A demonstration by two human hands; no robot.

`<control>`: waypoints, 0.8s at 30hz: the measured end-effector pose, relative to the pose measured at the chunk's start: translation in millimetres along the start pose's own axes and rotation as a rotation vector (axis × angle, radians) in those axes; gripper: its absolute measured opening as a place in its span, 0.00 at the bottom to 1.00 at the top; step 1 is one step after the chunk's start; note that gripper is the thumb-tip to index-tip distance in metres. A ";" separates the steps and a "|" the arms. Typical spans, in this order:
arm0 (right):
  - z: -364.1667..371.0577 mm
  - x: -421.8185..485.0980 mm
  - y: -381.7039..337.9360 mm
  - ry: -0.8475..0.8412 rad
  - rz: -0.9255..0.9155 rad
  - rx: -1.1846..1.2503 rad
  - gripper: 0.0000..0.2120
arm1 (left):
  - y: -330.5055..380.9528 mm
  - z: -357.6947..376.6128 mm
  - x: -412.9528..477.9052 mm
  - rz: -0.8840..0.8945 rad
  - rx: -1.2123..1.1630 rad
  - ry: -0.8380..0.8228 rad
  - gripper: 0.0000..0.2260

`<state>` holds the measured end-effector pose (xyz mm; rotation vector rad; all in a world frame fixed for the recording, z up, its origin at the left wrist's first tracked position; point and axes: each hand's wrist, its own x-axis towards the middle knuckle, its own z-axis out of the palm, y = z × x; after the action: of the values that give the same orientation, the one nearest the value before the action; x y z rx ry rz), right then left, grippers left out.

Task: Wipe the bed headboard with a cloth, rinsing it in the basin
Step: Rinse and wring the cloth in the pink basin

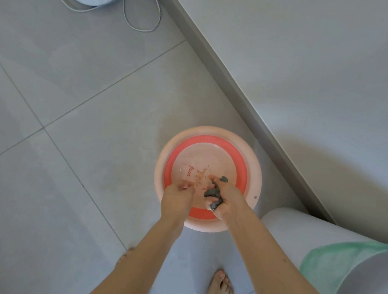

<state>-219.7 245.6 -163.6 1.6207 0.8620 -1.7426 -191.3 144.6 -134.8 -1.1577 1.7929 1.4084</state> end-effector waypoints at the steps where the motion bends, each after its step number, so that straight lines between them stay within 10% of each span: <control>1: -0.7 -2.0 0.1 0.013 -0.005 -0.013 0.11 | -0.1 0.7 0.0 -0.007 0.001 0.010 0.09; 9: -2.3 -20.3 -2.4 0.104 -0.032 -0.058 0.24 | 6.8 -0.7 2.1 0.025 -0.031 0.035 0.10; 24: 3.9 -18.0 -10.3 0.110 -0.025 0.047 0.13 | -0.8 -6.0 -7.2 0.137 0.036 -0.040 0.07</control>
<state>-228.9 248.7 -144.9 1.7576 0.9019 -1.7149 -186.9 140.8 -127.5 -0.9976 1.8917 1.4598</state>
